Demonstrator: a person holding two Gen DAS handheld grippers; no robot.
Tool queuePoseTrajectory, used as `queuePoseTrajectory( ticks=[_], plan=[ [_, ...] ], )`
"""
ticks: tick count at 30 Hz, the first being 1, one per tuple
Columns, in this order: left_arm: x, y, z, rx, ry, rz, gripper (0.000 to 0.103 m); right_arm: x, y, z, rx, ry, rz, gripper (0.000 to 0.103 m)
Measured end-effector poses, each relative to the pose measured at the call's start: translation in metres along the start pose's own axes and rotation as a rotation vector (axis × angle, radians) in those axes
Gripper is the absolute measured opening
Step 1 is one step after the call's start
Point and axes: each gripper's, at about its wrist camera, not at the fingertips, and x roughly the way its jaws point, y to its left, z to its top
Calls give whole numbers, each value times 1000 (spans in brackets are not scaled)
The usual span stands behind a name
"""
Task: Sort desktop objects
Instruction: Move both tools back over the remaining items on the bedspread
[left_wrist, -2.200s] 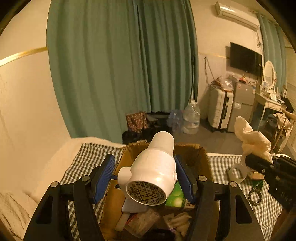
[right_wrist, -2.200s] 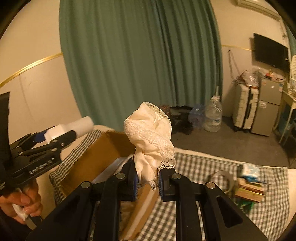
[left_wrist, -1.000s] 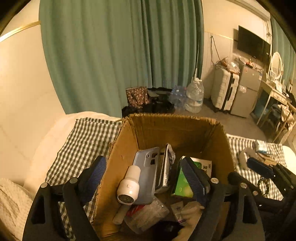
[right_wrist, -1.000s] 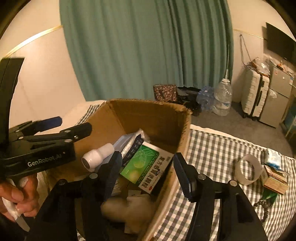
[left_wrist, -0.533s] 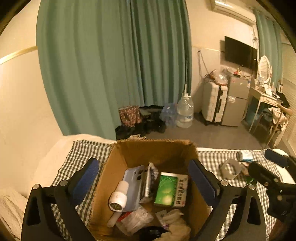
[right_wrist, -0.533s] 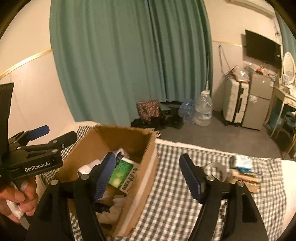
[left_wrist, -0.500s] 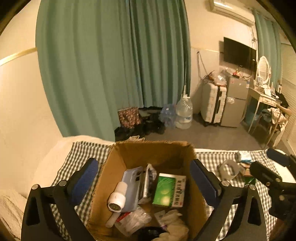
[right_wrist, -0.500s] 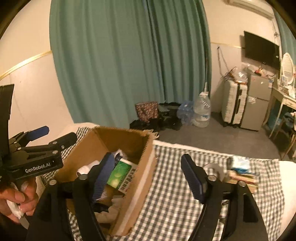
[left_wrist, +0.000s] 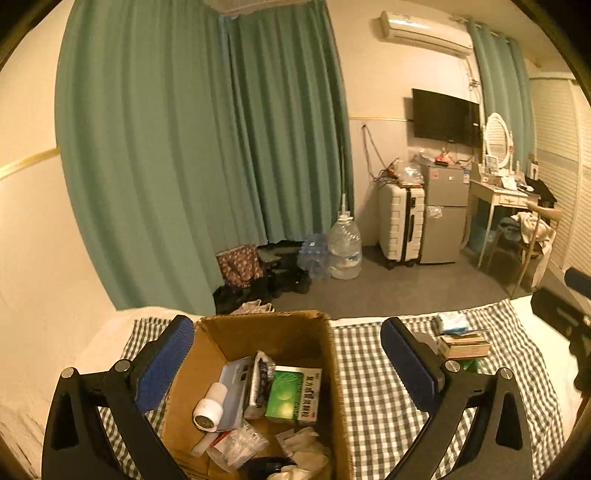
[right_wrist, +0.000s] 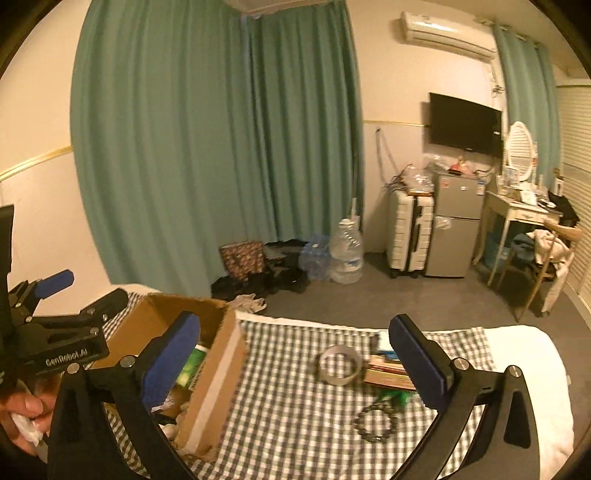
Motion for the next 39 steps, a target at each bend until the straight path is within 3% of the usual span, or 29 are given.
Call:
queuePoseTrajectory(
  ticks=[12, 20, 32, 39],
  plan=[
    [-27, -24, 9, 0, -29, -46, 103, -59, -33, 11, 67, -29, -81, 103],
    [-25, -45, 7, 6, -23, -66, 103, -69, -60, 2, 98, -29, -107, 103],
    [27, -99, -15, 15, 28, -107, 103, -20, -106, -37, 124, 37, -159, 103],
    [73, -134, -45, 26, 51, -121, 103, 26, -148, -75, 287, 126, -106, 103]
  ],
)
